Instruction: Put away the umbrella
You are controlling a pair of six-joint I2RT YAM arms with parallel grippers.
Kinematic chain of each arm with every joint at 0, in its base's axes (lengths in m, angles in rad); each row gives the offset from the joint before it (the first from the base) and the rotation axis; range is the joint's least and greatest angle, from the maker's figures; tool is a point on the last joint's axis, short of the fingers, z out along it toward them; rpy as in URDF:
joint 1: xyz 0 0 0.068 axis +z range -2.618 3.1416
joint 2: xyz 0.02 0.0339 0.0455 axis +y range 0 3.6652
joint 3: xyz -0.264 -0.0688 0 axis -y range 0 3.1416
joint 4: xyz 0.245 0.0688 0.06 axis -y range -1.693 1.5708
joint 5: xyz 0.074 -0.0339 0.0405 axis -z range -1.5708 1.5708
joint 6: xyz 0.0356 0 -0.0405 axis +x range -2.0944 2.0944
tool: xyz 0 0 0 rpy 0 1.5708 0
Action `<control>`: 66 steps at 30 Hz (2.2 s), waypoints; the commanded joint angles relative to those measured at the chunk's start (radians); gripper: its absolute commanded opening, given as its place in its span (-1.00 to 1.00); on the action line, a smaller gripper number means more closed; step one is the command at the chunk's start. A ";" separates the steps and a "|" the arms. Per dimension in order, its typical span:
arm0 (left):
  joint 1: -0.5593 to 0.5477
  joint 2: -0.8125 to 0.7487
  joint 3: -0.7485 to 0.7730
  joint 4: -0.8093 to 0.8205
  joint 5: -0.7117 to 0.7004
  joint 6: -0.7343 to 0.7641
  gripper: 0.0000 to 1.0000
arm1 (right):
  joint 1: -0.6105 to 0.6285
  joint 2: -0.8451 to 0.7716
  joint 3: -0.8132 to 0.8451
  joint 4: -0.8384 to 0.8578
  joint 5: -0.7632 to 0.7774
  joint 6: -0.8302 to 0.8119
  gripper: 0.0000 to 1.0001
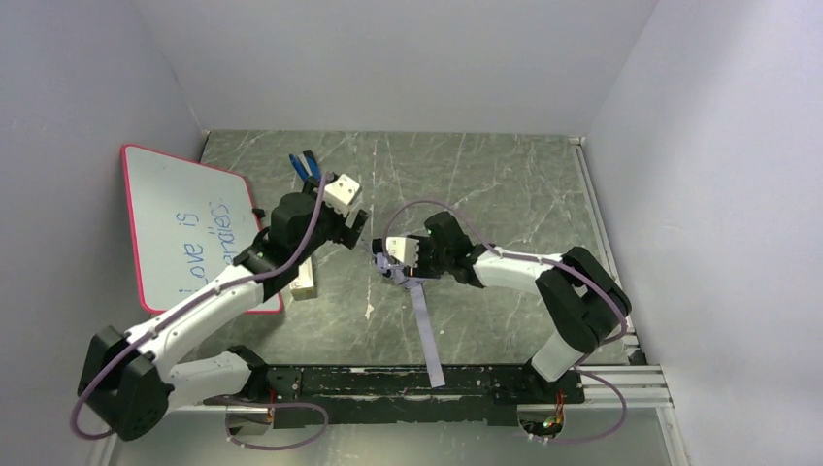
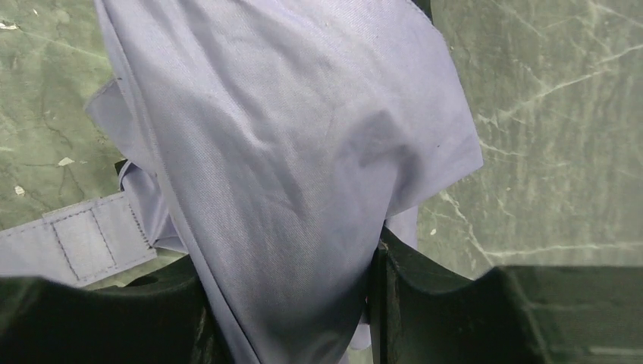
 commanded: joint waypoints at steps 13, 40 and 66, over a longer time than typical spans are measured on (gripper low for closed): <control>0.071 0.387 0.294 -0.210 0.700 0.210 0.88 | 0.256 -0.038 -0.272 0.157 0.465 0.052 -1.00; -0.038 0.820 0.495 -0.582 0.832 0.397 0.94 | 0.319 -0.049 -0.298 0.188 0.514 0.067 -1.00; -0.125 0.942 0.499 -0.601 0.711 0.476 -0.87 | 0.340 -0.144 -0.292 0.178 0.427 0.111 -0.37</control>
